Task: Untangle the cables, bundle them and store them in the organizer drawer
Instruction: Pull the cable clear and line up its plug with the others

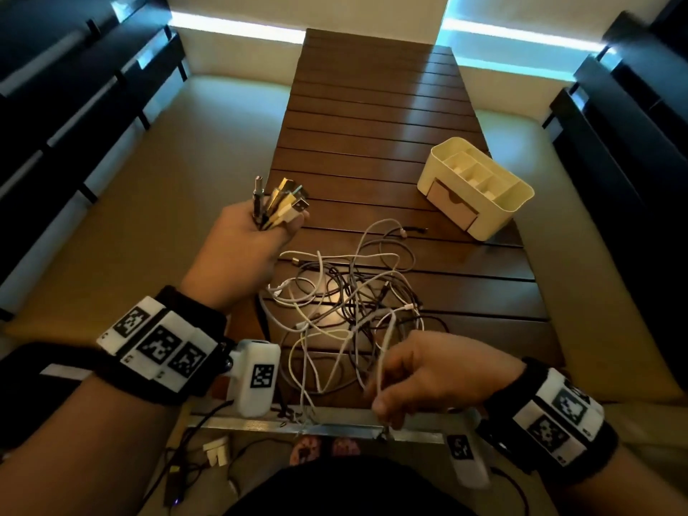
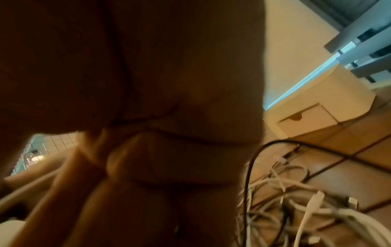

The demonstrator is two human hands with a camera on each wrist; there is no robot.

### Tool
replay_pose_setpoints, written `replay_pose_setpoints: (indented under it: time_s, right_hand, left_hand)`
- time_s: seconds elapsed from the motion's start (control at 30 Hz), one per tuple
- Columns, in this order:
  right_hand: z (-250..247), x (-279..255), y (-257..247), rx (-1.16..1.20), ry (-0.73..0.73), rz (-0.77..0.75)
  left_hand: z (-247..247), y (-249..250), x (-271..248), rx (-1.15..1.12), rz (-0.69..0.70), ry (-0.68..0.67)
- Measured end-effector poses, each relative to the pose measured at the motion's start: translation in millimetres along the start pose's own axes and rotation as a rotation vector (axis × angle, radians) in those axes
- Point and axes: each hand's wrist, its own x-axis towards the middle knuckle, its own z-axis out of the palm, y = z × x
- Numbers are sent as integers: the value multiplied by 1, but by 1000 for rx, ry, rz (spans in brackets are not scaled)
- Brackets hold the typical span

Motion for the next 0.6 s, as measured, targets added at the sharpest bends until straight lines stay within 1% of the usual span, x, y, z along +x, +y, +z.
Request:
replay_pose_setpoints:
  time_s: [0.03, 0.07, 0.17, 0.23, 0.27, 0.33, 0.37, 0.4, 0.47, 0.5, 0.6]
  right_hand:
    - [-3, -3, 1, -80, -34, 45]
    - [-8, -4, 3, -169, -20, 101]
    - [-27, -8, 16, -364, 98, 295]
    - [-37, -6, 22, -404, 198, 359]
    - [-39, -3, 23, -391, 286, 343]
    - [-38, 7, 26, -303, 466, 235]
    - [-35, 15, 26, -241, 507, 170]
    - [-29, 24, 25, -183, 502, 113]
    - [-17, 44, 27, -141, 418, 41]
    - [-11, 54, 27, -164, 367, 24]
    - [3, 75, 27, -360, 246, 36]
  left_hand:
    - [0, 0, 0, -29, -17, -4]
    - [1, 0, 0, -50, -25, -7]
    - [4, 2, 0, -93, -32, -26]
    - [4, 4, 1, -91, -38, -41]
    - [4, 5, 2, -80, -37, -48]
    - [7, 7, 2, -65, -27, -56]
    - [9, 8, 2, -63, -21, -60]
    - [11, 10, 2, -69, -19, -64]
    - [16, 13, 1, -109, -35, -64]
    - [19, 15, 1, -139, -48, -57]
    - [21, 19, 1, -232, -82, -35]
